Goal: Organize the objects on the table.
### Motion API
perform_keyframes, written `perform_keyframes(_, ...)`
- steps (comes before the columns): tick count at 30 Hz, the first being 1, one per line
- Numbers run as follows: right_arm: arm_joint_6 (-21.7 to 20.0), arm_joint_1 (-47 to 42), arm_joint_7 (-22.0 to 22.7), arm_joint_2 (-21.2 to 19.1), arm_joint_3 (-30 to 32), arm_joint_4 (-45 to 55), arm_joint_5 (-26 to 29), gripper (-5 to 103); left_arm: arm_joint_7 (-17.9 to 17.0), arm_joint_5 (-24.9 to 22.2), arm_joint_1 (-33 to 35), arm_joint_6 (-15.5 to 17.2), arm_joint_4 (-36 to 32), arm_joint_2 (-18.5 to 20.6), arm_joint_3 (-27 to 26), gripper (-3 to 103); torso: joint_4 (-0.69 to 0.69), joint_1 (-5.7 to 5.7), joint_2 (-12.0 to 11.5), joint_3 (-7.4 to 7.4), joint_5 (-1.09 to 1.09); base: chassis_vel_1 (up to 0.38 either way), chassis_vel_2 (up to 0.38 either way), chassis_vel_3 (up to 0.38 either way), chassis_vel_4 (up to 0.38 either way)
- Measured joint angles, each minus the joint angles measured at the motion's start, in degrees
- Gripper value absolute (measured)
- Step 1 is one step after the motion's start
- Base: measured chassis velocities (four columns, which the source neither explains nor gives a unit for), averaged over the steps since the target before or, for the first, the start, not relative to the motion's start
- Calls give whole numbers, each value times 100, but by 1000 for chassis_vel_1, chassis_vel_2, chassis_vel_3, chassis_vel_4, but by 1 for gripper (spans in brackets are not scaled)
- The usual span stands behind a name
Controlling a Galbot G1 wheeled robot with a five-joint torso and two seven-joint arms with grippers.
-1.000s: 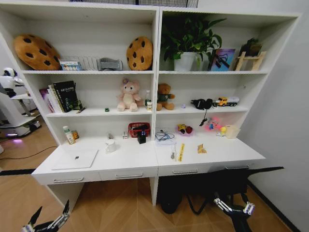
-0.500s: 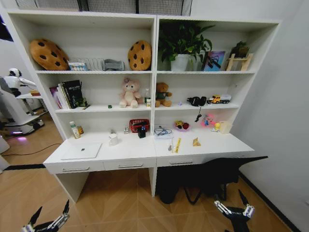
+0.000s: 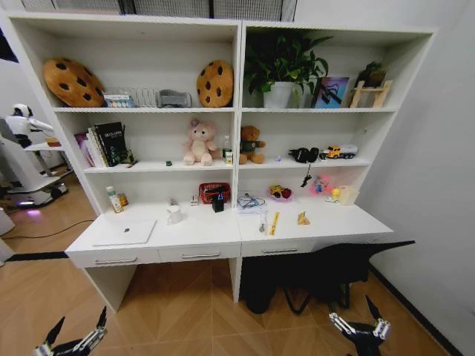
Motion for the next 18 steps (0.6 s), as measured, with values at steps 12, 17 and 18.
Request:
perform_keyframes(12, -10, 23, 14, 12, -32, 0, -2, 100, 0, 0, 0, 0, 0, 0, 0, 100, -1, 0, 1, -1, -1, 108, 123, -109, -123)
perform_keyframes(17, -7, 30, 18, 27, -49, -23, -17, 100, 0, 0, 0, -1, 0, 0, 0, 100, -1, 0, 1, -1, 0, 116, 127, -125, -123)
perform_keyframes(18, -7, 28, 18, 26, -53, -23, -17, 100, 0, 0, 0, 0, 0, 0, 0, 100, -1, 0, 1, -1, -1, 98, 109, -134, -125)
